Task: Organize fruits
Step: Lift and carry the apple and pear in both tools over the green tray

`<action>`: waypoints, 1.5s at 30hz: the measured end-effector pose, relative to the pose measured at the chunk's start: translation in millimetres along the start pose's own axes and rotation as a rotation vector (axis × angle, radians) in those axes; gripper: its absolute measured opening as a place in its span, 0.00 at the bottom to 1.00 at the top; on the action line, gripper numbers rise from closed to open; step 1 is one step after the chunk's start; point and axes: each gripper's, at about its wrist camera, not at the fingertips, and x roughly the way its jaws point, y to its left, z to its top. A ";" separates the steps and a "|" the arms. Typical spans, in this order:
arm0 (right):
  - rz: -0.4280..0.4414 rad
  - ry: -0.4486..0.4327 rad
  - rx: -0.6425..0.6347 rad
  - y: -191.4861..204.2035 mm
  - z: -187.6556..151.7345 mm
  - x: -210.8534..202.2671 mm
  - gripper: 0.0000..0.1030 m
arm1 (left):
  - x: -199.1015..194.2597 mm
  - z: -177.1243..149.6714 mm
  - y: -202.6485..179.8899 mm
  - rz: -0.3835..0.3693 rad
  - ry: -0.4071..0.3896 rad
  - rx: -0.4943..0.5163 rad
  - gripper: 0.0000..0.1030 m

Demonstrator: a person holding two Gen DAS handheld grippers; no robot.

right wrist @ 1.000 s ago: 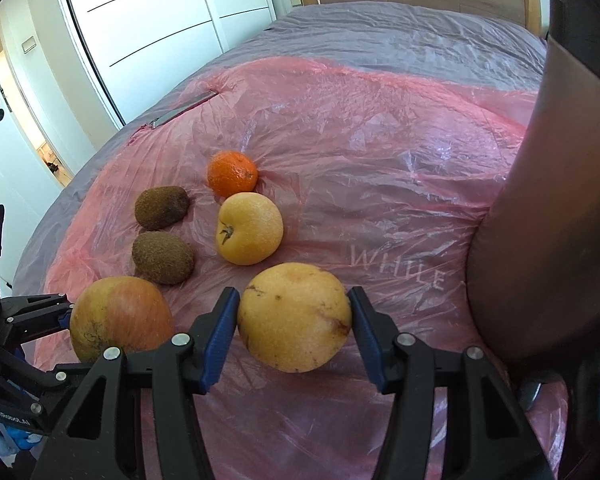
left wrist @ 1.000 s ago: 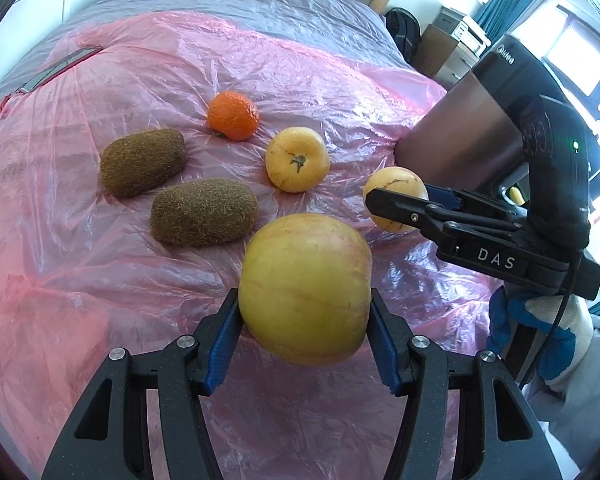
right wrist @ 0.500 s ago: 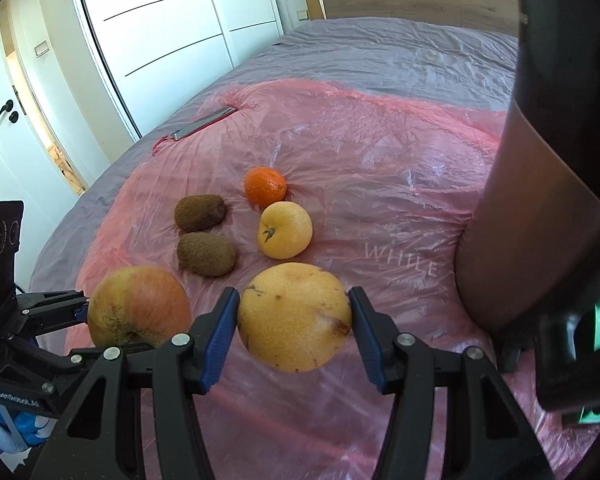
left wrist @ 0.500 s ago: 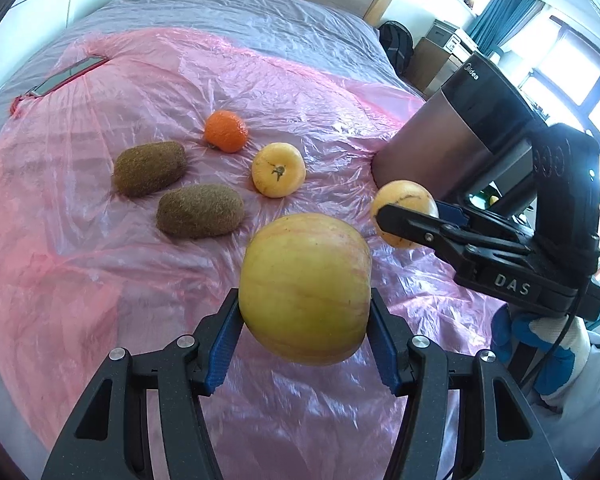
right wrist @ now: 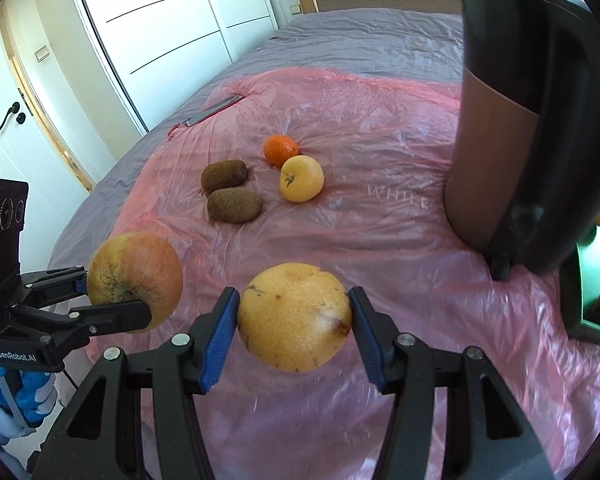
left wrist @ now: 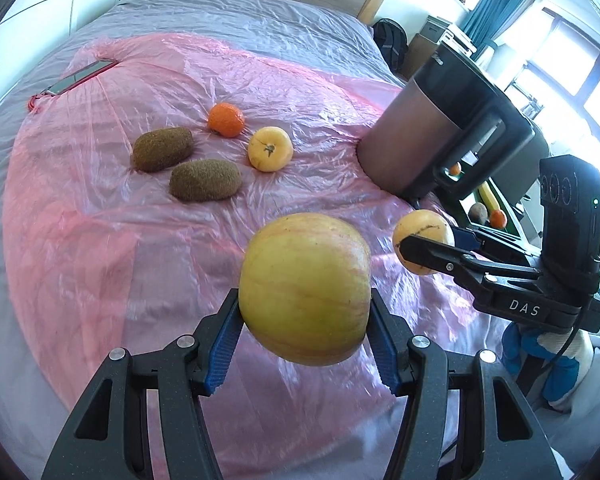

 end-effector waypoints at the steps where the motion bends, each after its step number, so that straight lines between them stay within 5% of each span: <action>1: -0.004 0.000 0.002 -0.7 -2.3 -2.5 0.87 | -1.9 -2.5 -2.4 0.001 0.001 0.004 0.52; 17: -0.076 -0.034 0.098 -44.8 -52.2 -60.7 0.87 | -10.8 -19.9 -64.5 -0.023 0.037 0.104 0.52; 34: -0.203 -0.147 0.299 -152.4 -102.3 -138.4 0.87 | 23.1 -7.1 -170.0 -0.093 0.104 0.287 0.52; 45: -0.286 -0.237 0.374 -225.0 -98.9 -171.7 0.87 | 56.5 20.8 -243.1 -0.137 0.122 0.403 0.52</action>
